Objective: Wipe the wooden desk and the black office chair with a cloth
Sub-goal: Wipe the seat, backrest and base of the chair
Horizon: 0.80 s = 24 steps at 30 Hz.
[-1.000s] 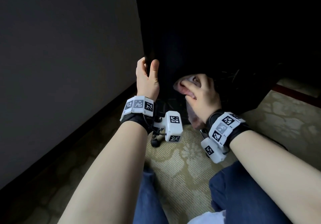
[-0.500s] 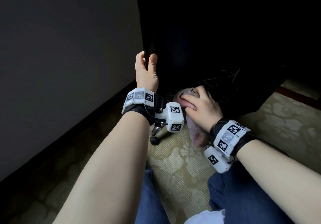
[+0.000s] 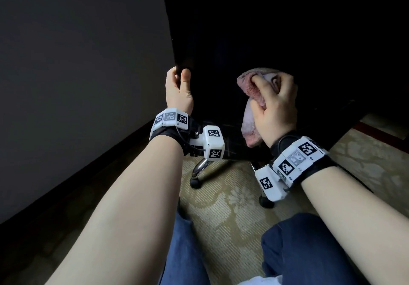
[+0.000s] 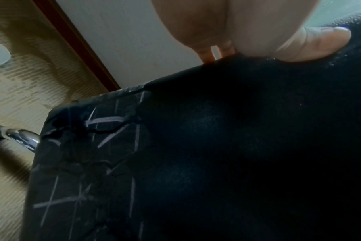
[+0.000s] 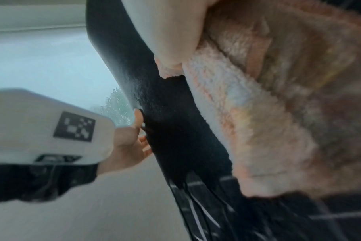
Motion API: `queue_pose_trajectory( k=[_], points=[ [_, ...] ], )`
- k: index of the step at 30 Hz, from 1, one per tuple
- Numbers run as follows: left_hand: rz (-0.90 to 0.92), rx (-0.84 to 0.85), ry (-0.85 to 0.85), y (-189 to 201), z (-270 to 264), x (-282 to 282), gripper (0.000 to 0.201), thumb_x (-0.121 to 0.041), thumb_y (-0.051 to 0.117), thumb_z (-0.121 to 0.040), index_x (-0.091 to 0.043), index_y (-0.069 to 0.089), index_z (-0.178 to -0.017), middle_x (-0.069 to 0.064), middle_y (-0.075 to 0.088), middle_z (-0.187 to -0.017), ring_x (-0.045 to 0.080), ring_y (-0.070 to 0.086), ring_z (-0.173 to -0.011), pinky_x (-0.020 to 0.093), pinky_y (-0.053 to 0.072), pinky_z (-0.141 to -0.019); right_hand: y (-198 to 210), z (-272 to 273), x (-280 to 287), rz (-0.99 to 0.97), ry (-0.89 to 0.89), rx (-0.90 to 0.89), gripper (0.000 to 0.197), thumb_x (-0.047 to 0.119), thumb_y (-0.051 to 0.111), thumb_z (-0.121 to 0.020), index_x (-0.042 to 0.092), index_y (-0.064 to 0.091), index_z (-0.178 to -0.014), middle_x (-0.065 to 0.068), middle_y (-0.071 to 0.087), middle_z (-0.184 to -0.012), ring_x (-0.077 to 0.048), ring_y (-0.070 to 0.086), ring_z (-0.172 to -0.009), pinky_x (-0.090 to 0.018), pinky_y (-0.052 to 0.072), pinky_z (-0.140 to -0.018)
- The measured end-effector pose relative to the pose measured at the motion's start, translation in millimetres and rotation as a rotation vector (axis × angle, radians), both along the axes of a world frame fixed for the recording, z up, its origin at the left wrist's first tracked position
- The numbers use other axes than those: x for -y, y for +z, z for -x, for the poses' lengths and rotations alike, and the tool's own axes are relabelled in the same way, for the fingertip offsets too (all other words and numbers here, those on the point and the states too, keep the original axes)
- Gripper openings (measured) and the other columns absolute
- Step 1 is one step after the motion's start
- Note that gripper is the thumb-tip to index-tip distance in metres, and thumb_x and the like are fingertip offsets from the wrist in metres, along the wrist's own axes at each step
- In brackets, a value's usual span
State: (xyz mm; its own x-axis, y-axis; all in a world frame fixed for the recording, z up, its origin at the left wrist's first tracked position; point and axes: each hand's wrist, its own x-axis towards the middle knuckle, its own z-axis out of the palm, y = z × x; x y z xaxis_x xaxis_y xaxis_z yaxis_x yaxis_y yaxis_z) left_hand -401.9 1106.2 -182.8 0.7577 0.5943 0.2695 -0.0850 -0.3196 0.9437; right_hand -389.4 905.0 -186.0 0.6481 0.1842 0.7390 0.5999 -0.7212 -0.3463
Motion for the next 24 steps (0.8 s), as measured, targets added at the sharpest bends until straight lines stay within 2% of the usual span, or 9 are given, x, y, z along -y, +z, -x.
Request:
queue_pose_trajectory(
  k=[2, 4, 6, 10, 13, 16, 19, 21, 24],
  points=[
    [0.020, 0.039, -0.016, 3.3, 1.9, 2.4, 0.060, -0.066, 0.030, -0.075, -0.023, 0.046, -0.112, -0.016, 0.043, -0.082, -0.010, 0.050, -0.071, -0.001, 0.036, -0.070, -10.6, 0.6, -1.2, 0.070, 0.008, -0.090, 0.040, 0.019, 0.062, -0.076, 0.019, 0.062, -0.116, -0.023, 0.050, -0.120, -0.044, 0.050, -0.105, -0.050, 0.052, -0.081],
    [0.031, 0.055, -0.023, 4.6, 2.4, 3.3, 0.065, -0.072, 0.027, -0.061, -0.028, 0.041, -0.106, -0.016, 0.043, -0.082, -0.017, 0.049, -0.069, -0.002, 0.036, -0.069, -27.2, 2.2, -1.7, 0.169, -0.001, -0.220, 0.043, 0.013, 0.071, -0.075, 0.018, 0.064, -0.118, -0.022, 0.048, -0.124, -0.045, 0.047, -0.109, -0.048, 0.050, -0.080],
    [0.031, 0.056, -0.021, 2.3, 0.3, 1.8, 0.065, -0.073, 0.026, -0.059, -0.029, 0.039, -0.105, -0.017, 0.042, -0.082, -0.024, 0.046, -0.067, -0.002, 0.036, -0.069, -47.1, 3.7, -2.0, 0.241, -0.017, -0.349, 0.044, 0.014, 0.069, -0.080, 0.021, 0.062, -0.123, -0.018, 0.044, -0.130, -0.043, 0.042, -0.113, -0.047, 0.049, -0.083],
    [0.023, 0.061, -0.019, -3.7, -3.6, -3.7, 0.068, -0.079, 0.026, -0.061, -0.030, 0.042, -0.106, -0.015, 0.044, -0.081, -0.008, 0.049, -0.068, 0.001, 0.038, -0.069, -77.3, 4.0, -1.7, 0.343, -0.043, -0.581, 0.041, 0.019, 0.056, -0.089, 0.030, 0.054, -0.128, -0.007, 0.032, -0.139, -0.034, 0.034, -0.120, -0.042, 0.045, -0.088],
    [0.027, 0.037, -0.020, -2.3, -1.5, -6.1, 0.061, -0.075, 0.027, -0.063, -0.031, 0.042, -0.103, -0.015, 0.044, -0.080, -0.016, 0.048, -0.066, 0.000, 0.037, -0.068, -82.2, 8.6, -0.9, 0.313, -0.020, -0.692, 0.040, 0.018, 0.053, -0.089, 0.031, 0.055, -0.128, -0.003, 0.030, -0.140, -0.031, 0.036, -0.119, -0.038, 0.042, -0.090],
    [0.048, 0.018, 0.018, 0.4, -0.8, -2.9, 0.051, -0.063, 0.033, -0.082, -0.025, 0.048, -0.113, -0.015, 0.048, -0.090, -0.010, 0.050, -0.078, 0.002, 0.035, -0.072, -72.2, 13.6, 4.9, 0.214, 0.028, -0.594, 0.039, 0.018, 0.058, -0.085, 0.027, 0.060, -0.123, -0.006, 0.038, -0.134, -0.032, 0.042, -0.116, -0.037, 0.045, -0.088],
    [0.126, 0.058, 0.154, -1.1, 1.3, 13.3, 0.041, -0.037, 0.043, -0.099, -0.016, 0.043, -0.134, -0.003, 0.050, -0.124, 0.006, 0.050, -0.113, 0.015, 0.035, -0.094, -51.7, 17.5, 15.2, 0.116, 0.085, -0.447, 0.039, 0.015, 0.063, -0.081, 0.022, 0.064, -0.120, -0.009, 0.042, -0.133, -0.033, 0.048, -0.115, -0.041, 0.049, -0.086],
    [0.166, 0.039, 0.209, 1.0, 6.2, 37.0, 0.053, -0.033, 0.046, -0.098, -0.017, 0.028, -0.145, 0.004, 0.034, -0.145, 0.016, 0.035, -0.133, 0.021, 0.025, -0.108, -36.8, 19.7, 25.3, 0.047, 0.119, -0.327, 0.039, 0.010, 0.067, -0.078, 0.017, 0.067, -0.116, -0.013, 0.046, -0.131, -0.035, 0.050, -0.114, -0.041, 0.051, -0.086],
    [0.099, -0.103, 0.208, 4.4, 12.0, 80.9, 0.079, -0.039, 0.053, -0.094, -0.014, 0.004, -0.152, 0.006, 0.002, -0.159, 0.023, 0.014, -0.144, 0.029, 0.016, -0.111, -15.8, 24.3, 43.1, -0.038, 0.101, -0.123, 0.038, 0.004, 0.069, -0.073, 0.011, 0.069, -0.110, -0.021, 0.051, -0.121, -0.037, 0.052, -0.108, -0.039, 0.049, -0.085]
  ],
)
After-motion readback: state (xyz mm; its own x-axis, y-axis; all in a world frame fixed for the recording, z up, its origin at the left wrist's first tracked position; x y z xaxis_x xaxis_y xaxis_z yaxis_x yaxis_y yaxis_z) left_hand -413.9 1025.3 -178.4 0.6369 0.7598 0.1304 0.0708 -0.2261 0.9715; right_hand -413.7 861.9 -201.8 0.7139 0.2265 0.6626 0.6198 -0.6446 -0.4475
